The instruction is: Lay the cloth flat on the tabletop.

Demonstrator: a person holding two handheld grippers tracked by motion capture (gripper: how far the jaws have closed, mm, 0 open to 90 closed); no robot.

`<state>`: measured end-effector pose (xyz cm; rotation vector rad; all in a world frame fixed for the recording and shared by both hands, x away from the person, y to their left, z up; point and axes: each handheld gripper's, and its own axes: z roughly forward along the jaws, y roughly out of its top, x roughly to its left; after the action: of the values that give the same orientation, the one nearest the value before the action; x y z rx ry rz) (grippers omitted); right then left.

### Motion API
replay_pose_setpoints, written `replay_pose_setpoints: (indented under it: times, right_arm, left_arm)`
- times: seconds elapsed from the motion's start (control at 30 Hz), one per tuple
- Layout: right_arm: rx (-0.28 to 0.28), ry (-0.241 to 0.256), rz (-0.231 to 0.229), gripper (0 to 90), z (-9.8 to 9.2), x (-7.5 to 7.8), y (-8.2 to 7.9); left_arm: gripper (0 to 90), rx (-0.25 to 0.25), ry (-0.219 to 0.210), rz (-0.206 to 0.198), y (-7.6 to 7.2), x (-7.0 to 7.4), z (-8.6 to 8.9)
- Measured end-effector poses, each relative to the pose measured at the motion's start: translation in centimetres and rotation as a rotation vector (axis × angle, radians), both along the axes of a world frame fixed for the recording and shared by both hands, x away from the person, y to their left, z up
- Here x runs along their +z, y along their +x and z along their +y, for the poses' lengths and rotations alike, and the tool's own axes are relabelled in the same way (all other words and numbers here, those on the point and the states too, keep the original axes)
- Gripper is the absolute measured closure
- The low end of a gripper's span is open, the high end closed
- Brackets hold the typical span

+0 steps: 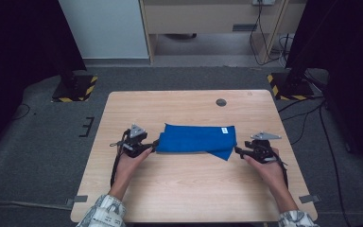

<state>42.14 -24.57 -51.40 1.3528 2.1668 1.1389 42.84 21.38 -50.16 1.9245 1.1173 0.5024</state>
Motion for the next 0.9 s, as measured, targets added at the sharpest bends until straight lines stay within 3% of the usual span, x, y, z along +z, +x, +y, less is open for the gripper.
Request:
replay_pose_setpoints:
  times: [0.07,0.1,0.2,0.37,0.6,0.8,0.9]
  right_arm:
    - [0.003,0.009,0.000,44.4,0.2,0.0,-0.5]
    - [0.035,0.021,-0.010,48.6,0.8,0.2,-1.3]
    - [0.077,0.011,-0.008,54.4,2.4,-0.1,-1.8]
    - [0.133,-0.033,0.003,54.4,4.8,-0.8,-1.7]
    - [0.145,-0.077,0.018,61.8,5.8,-1.6,-1.6]
    - [0.137,-0.130,-0.004,74.3,6.0,-1.8,-1.5]
    - [0.127,-0.158,-0.021,85.1,5.9,-1.8,-1.5]
  left_arm:
    - [29.9,-0.009,0.000,0.001,-0.5,0.0,0.3]
    - [28.6,-0.019,0.023,0.000,-1.6,0.0,0.7]
    - [29.4,-0.037,0.028,0.016,-2.6,-0.4,1.0]
    - [31.6,-0.044,0.042,0.029,-2.6,-1.0,0.7]
    - [32.4,-0.044,0.051,0.030,-2.6,-1.1,0.5]
    - [34.1,-0.041,0.060,0.023,-2.6,-1.2,0.2]
    - [34.1,-0.056,0.063,0.020,-2.6,-1.3,-0.1]
